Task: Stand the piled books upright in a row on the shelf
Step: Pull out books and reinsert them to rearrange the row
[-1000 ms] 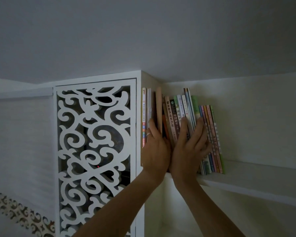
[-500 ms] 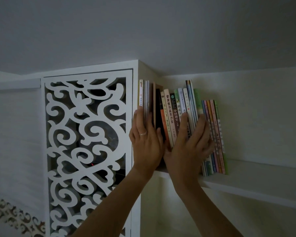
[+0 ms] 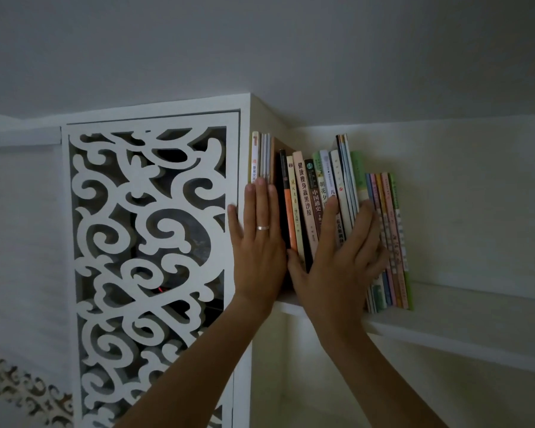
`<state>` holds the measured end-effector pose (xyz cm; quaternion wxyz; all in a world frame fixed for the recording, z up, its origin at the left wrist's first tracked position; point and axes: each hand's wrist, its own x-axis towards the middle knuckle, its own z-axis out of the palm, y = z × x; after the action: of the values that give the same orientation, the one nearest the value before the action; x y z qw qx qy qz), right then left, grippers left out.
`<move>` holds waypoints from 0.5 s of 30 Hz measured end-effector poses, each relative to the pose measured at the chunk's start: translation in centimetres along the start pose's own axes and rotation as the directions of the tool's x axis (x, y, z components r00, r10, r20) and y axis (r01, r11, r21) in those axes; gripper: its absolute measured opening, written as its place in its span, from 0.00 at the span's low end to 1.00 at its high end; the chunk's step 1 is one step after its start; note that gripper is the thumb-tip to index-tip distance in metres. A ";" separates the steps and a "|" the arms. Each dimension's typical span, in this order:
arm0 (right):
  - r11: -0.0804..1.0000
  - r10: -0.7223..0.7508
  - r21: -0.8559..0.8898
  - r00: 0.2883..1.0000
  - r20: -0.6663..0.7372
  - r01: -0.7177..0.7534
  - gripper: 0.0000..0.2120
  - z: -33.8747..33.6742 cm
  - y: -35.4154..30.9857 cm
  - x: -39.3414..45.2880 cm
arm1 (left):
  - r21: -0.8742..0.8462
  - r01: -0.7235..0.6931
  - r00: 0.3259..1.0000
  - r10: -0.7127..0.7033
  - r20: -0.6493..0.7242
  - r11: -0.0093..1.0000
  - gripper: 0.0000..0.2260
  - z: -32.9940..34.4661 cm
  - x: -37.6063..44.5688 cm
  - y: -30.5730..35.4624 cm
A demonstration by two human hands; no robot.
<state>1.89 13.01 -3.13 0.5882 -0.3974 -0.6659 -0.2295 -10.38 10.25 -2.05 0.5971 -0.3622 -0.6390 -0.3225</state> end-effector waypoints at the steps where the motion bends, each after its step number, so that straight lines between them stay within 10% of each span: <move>1: 1.000 -0.009 -0.005 1.000 0.010 0.009 0.50 -0.2 0.1 0.0 | -0.026 -0.002 1.000 0.002 -0.013 1.000 0.33 -0.1 0.0 -0.1; 15: 0.973 -0.188 0.146 0.982 0.036 0.181 0.45 -2.8 5.6 1.6 | -0.243 -0.056 0.998 0.054 -0.015 0.968 0.11 -0.4 -0.7 -0.9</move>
<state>8.07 14.44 -1.96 0.5744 -0.2967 -0.7289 -0.2253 -10.89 9.38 -2.68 0.5595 -0.4490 -0.5819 -0.3831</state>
